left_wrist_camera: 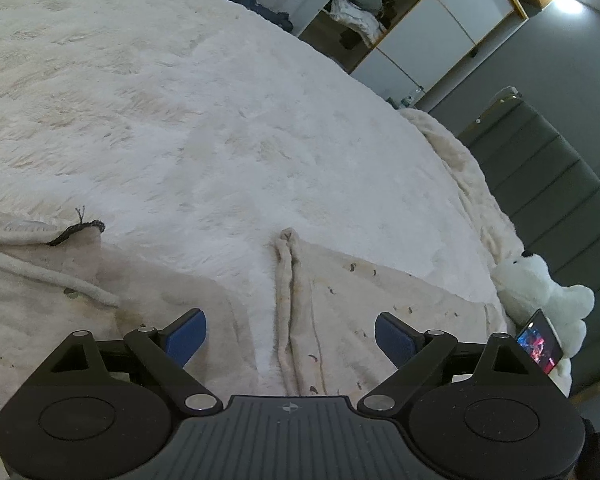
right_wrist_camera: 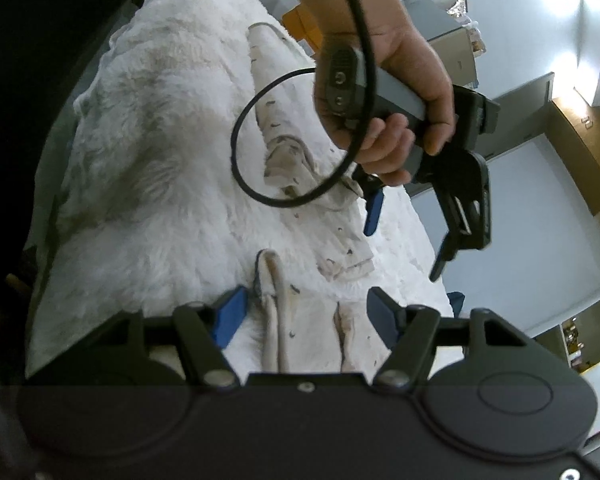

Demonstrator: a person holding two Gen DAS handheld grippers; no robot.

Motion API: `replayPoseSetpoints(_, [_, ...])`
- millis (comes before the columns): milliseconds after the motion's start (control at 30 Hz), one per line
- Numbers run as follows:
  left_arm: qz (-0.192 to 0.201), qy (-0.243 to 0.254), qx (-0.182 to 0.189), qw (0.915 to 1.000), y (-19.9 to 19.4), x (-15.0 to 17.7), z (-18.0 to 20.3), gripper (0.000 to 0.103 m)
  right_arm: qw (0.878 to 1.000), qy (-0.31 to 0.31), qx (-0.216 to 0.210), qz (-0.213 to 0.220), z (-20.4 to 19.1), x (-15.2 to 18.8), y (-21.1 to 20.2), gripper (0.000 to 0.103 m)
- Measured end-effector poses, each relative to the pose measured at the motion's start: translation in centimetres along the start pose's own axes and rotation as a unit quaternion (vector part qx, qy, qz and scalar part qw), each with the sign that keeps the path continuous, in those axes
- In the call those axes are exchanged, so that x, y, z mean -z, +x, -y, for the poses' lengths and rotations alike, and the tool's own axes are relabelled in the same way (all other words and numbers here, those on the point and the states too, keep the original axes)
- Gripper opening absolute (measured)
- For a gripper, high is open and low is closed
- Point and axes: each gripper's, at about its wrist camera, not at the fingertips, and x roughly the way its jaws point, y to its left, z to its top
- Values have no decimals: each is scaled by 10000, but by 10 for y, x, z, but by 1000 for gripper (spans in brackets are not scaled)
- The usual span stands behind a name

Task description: Fold clothes

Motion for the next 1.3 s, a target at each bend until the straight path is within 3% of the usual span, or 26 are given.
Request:
replayPoseSetpoints(33, [4,5,11,10000,0,0,0,90,10000,-17,-20,3,0,-1,1,31])
replayPoseSetpoints(100, [3,8,21,10000,0,0,1,90,9994,99,-311,-64,1,-7,9,2])
replayPoseSetpoints(333, [7,-36,-103,9999,-1,0,-4,90,9943,945,-443,212,16,-16,3,2])
replayPoseSetpoints(400, [28,-69,-89,9999,-2,0,-5,90,9905,1181,-658,267,16,-13,1,2])
replayPoseSetpoints(467, [42,-139,-21,9999,-2,-1,-6,90,9904,1051,-881,187,7,-11,1,9])
replayPoseSetpoints(533, [70,-305,174,9994,-1,-1,-9,90,9925,992,-681,237,3,-8,-8,29])
replayPoseSetpoints(567, [83,-388,272,9988,-1,-1,-10,90,9930,1031,-505,290,4,-7,-14,56])
replayPoseSetpoints(600, [95,-457,354,9983,0,-1,-11,90,9931,1070,-329,343,5,-6,-21,76])
replayPoseSetpoints(867, [82,-622,495,9968,15,-9,-5,90,9920,1083,292,-580,-14,9,-6,78])
replayPoseSetpoints(1000, [-62,-711,666,9952,36,-11,-9,91,9879,1223,512,-810,-13,-3,19,79])
replayPoseSetpoints(1133, [-165,-1136,618,9915,65,-19,-26,87,9793,1565,830,-974,-9,-12,46,79])
replayPoseSetpoints(1200, [-261,-1087,633,9917,80,-26,-24,86,9767,1645,927,-1022,-7,-13,52,79])
replayPoseSetpoints(1300, [-461,-760,593,9943,99,-35,-8,77,9704,1818,1090,-1157,-3,-13,63,78])
